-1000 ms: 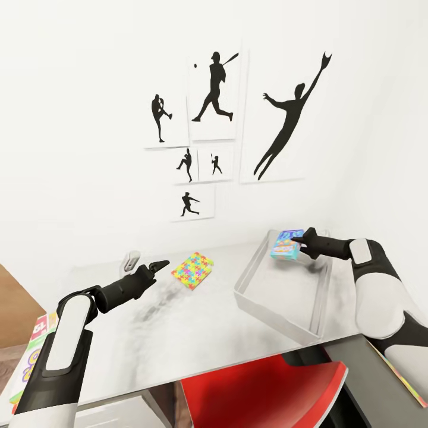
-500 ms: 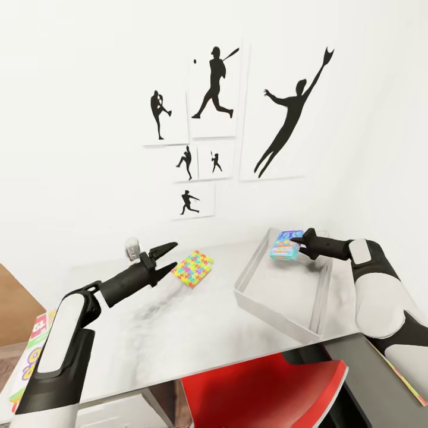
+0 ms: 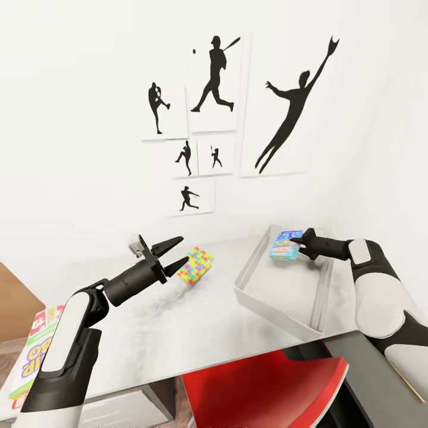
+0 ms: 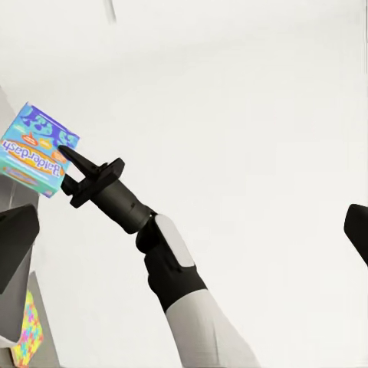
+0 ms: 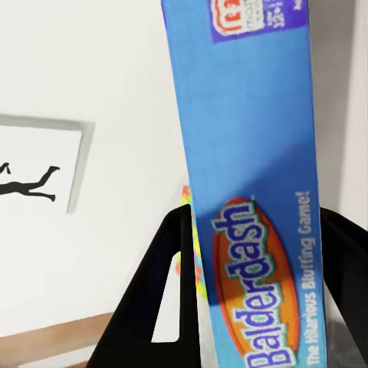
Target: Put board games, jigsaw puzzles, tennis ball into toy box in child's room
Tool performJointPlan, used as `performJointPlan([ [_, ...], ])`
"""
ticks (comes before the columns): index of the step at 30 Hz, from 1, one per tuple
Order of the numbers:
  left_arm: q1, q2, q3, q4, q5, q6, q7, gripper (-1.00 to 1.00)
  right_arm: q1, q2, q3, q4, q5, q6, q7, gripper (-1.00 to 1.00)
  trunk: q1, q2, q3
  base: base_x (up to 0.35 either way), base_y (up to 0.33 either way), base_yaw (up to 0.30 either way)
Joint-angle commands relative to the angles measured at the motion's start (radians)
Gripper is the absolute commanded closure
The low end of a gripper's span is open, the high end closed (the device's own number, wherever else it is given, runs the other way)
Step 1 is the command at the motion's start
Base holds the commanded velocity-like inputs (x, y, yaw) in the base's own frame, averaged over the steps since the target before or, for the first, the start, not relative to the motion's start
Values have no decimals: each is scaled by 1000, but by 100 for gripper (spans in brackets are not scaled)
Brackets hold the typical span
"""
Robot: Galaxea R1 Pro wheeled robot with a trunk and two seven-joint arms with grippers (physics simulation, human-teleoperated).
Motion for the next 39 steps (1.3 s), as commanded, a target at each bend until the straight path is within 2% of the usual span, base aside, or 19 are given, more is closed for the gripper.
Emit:
performJointPlan([
  [1, -1, -1, 2, 0, -3, 6, -3, -100, -1, 0, -5, 0, -2, 5, -1, 100, 1, -2, -4, 0, 0, 0],
  [39, -5, 4, -8, 2, 5, 6, 7, -100, -18, -4, -5, -1, -3, 5, -1, 100, 1, -2, -65, 0, 0, 0],
])
